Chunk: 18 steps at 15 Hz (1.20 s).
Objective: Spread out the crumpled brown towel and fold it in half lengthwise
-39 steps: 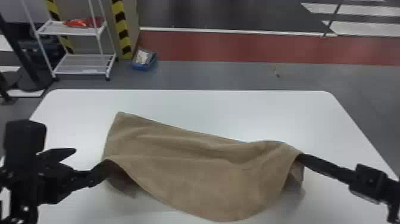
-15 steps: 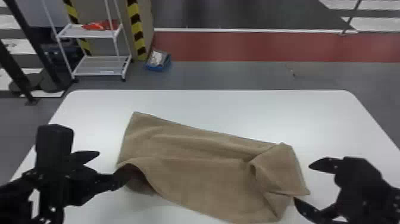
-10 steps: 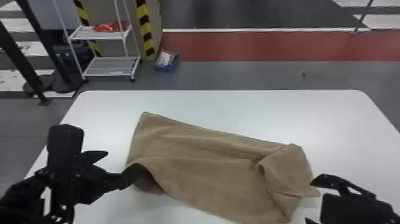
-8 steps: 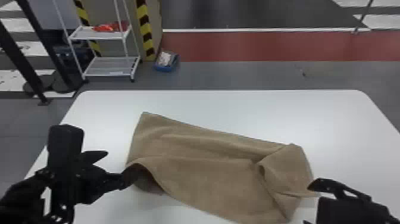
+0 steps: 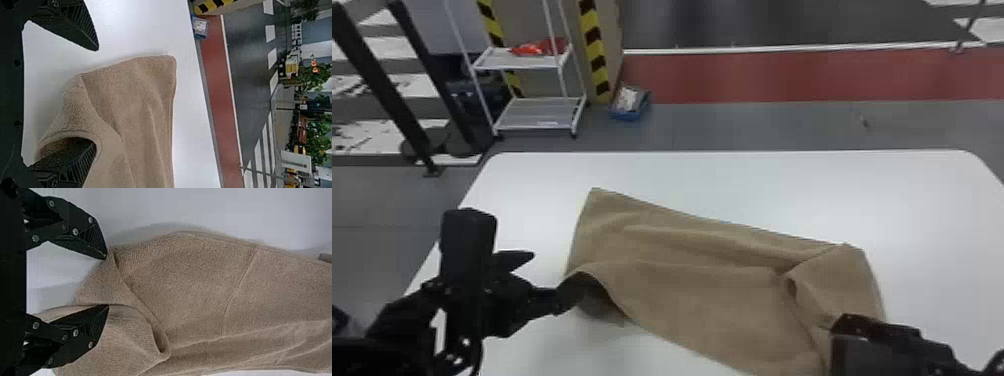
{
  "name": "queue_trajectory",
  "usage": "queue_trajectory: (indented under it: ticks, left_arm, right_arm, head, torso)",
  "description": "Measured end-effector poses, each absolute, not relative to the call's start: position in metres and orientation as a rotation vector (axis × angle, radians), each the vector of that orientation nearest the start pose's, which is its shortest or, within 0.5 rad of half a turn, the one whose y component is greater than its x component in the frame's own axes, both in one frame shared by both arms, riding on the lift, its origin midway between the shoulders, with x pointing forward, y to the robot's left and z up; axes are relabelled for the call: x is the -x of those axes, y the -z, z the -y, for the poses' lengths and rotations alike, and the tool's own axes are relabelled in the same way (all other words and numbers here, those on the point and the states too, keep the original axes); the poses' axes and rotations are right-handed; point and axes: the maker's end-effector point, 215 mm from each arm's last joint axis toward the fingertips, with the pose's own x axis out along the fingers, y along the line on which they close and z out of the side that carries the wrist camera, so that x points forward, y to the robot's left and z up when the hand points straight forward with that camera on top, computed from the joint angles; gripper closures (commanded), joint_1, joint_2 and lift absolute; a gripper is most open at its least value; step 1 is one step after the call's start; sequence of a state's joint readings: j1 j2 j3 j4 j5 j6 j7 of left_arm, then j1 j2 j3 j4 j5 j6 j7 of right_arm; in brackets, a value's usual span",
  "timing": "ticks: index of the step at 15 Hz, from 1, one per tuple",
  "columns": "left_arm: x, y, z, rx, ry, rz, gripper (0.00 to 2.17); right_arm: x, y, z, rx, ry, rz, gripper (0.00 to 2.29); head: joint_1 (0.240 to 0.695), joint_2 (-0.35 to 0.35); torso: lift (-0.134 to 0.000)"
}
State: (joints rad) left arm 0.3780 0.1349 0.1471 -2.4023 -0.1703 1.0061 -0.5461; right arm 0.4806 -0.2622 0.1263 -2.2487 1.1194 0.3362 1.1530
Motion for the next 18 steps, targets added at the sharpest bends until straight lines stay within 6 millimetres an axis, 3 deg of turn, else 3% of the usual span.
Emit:
queue_trajectory:
  ticks: [2, 3, 4, 7, 8, 10, 13, 15, 16, 17, 18]
  left_arm:
    - [-0.418, 0.375, -0.261, -0.124, 0.279, -0.590, 0.08]
    - [-0.418, 0.375, -0.261, -0.124, 0.279, -0.589, 0.08]
    - [-0.419, 0.375, -0.261, -0.123, 0.280, -0.589, 0.08]
    - [-0.421, 0.377, -0.261, -0.122, 0.280, -0.590, 0.08]
    - [-0.421, 0.377, -0.261, -0.121, 0.280, -0.590, 0.08]
    - [-0.421, 0.376, -0.261, -0.121, 0.280, -0.590, 0.08]
    - [-0.421, 0.373, -0.262, -0.124, 0.281, -0.584, 0.08]
    - [-0.421, 0.371, -0.262, -0.126, 0.279, -0.581, 0.08]
    - [-0.421, 0.371, -0.259, -0.127, 0.282, -0.581, 0.08]
    - [-0.420, 0.371, -0.256, -0.128, 0.286, -0.581, 0.08]
    - [-0.420, 0.372, -0.251, -0.130, 0.293, -0.582, 0.08]
  right_arm:
    - [-0.335, 0.457, 0.184, 1.092, -0.938, -0.722, 1.63]
    - [-0.332, 0.458, 0.182, 1.081, -0.955, -0.727, 1.79]
    - [-0.331, 0.458, 0.181, 1.068, -0.961, -0.727, 1.80]
    - [-0.340, 0.442, 0.183, 0.956, -0.944, -0.686, 1.80]
    - [-0.350, 0.426, 0.189, 0.890, -0.918, -0.656, 1.80]
    - [-0.371, 0.386, 0.211, 0.726, -0.857, -0.609, 1.80]
    - [-0.398, 0.321, 0.259, 0.472, -0.747, -0.536, 1.79]
    - [-0.416, 0.293, 0.287, 0.292, -0.646, -0.518, 1.79]
    - [-0.426, 0.295, 0.293, 0.210, -0.592, -0.543, 1.79]
    - [-0.432, 0.310, 0.291, 0.158, -0.554, -0.593, 1.72]
    - [-0.437, 0.335, 0.284, 0.122, -0.523, -0.667, 1.12]
  head:
    - [0.695, 0.112]
    - [0.695, 0.117]
    - [0.695, 0.122]
    - [0.695, 0.119]
    - [0.695, 0.113]
    - [0.695, 0.072]
    - [0.695, 0.018]
    - [0.695, -0.030]
    - [0.695, -0.041]
    - [0.695, -0.046]
    - [0.695, -0.047]
  torso:
    - [-0.125]
    - [-0.125]
    - [-0.125]
    - [-0.125]
    - [-0.125]
    - [-0.125]
    - [-0.125]
    - [-0.125]
    - [-0.125]
    - [-0.125]
    - [-0.125]
